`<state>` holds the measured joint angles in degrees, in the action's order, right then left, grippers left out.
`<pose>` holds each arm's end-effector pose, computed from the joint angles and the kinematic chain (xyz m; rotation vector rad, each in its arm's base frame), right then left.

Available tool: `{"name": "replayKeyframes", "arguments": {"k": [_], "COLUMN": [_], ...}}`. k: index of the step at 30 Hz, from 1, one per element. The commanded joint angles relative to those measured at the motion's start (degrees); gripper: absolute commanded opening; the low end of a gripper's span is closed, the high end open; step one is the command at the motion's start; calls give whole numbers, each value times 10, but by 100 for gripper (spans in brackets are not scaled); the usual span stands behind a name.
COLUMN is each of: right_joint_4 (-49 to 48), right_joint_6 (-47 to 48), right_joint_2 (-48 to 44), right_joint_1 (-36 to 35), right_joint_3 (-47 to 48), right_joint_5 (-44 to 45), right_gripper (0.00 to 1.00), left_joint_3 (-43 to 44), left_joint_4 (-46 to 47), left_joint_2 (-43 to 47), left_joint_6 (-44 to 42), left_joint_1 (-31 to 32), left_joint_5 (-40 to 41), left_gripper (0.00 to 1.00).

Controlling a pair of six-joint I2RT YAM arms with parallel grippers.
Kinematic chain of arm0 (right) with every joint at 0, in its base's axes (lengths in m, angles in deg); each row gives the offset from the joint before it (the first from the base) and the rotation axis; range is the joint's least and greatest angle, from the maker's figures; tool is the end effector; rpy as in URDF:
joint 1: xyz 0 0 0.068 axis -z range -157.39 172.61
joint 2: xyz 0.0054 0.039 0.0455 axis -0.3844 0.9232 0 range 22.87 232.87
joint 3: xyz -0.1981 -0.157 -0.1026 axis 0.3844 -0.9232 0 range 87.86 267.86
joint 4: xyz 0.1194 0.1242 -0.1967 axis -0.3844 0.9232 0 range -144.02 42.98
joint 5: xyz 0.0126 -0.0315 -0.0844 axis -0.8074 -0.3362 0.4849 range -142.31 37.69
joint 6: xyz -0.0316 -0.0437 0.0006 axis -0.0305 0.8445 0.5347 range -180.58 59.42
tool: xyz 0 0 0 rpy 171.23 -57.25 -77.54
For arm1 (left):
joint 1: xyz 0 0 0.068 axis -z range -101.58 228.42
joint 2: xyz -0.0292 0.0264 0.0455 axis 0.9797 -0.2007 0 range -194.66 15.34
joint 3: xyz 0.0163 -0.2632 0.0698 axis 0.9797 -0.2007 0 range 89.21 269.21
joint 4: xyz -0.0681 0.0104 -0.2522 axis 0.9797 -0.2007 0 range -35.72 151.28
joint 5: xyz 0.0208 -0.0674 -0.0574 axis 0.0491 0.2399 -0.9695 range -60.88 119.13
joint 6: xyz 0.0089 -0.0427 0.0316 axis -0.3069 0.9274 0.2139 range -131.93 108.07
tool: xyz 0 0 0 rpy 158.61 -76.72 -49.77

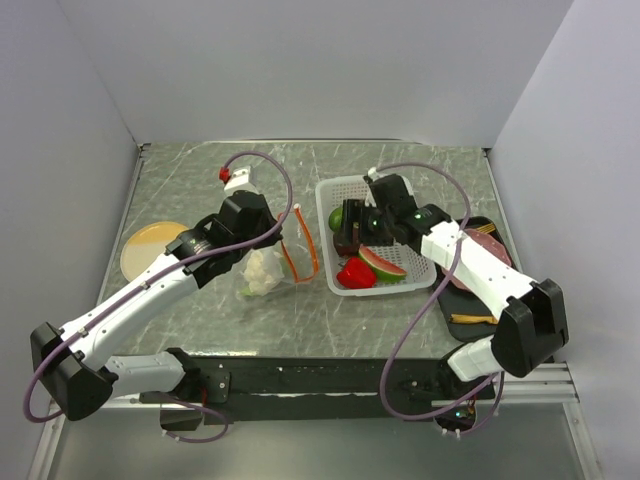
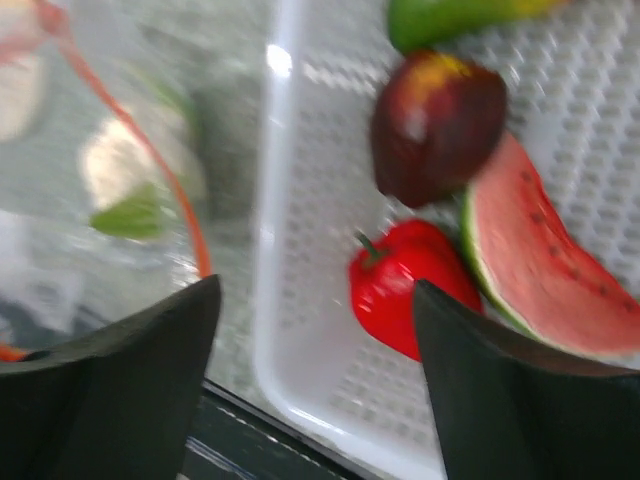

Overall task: Place the food in the zip-top bag and seal the zipper
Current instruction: Pick up the fake vegetable from the bin.

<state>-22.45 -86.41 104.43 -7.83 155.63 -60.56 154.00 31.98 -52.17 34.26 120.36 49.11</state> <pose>0.2650 0.1616 0.2967 -0.1708 2.4411 0.6291 0.1998 -0.1631 0.3488 -0.2870 2.1222 -0.5515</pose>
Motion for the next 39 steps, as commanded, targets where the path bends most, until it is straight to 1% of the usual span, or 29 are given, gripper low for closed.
{"name": "replayKeyframes", "arguments": {"k": [1,7,12,14,17,24,27,28,30,31,32,37,39], "right_joint_4": [48,39,26,38,43,9,8,13,13,7,2,-15,-9], "right_joint_6": [12,29,39,37,22,19,16,14,5,0,-4,-27,-30], "right_joint_2": [-6,-4,25,52,71,97,115,124,125,118,113,70,58], "right_joint_1": [-3,-10,-13,-14,-22,-23,-23,-23,-23,-23,-23,-22,-22], "right_joint_3": [-53,-72,-74,-63,-57,-69,-60,-55,-53,-54,-56,-67,-62], "right_joint_5": [25,10,-9,6,57,44,46,45,48,46,44,38,46], "right_gripper": [87,89,89,89,89,88,83,76,68,61,58,45,45], "left_joint_3": [-4,2,2,3,3,-2,-5,-5,-7,-7,-7,-11,-10], "left_joint_4": [36,32,32,29,26,17,18,20,21,19,19,15,12], "left_joint_2": [4,18,20,18,18,23,22,22,23,25,26,32,31], "left_joint_6": [-9,-16,-18,-18,-15,-18,-15,-15,-12,-11,-11,-11,-13], "left_joint_1": [-2,-2,-3,-2,-3,-3,-3,-3,-3,-3,-3,-3,-3], "left_joint_5": [-21,-29,-31,-33,-33,-18,-20,-21,-21,-19,-16,-11,-10], "left_gripper": [1,1,1,1,1,1,1,1,1,1,1,1,1]}}
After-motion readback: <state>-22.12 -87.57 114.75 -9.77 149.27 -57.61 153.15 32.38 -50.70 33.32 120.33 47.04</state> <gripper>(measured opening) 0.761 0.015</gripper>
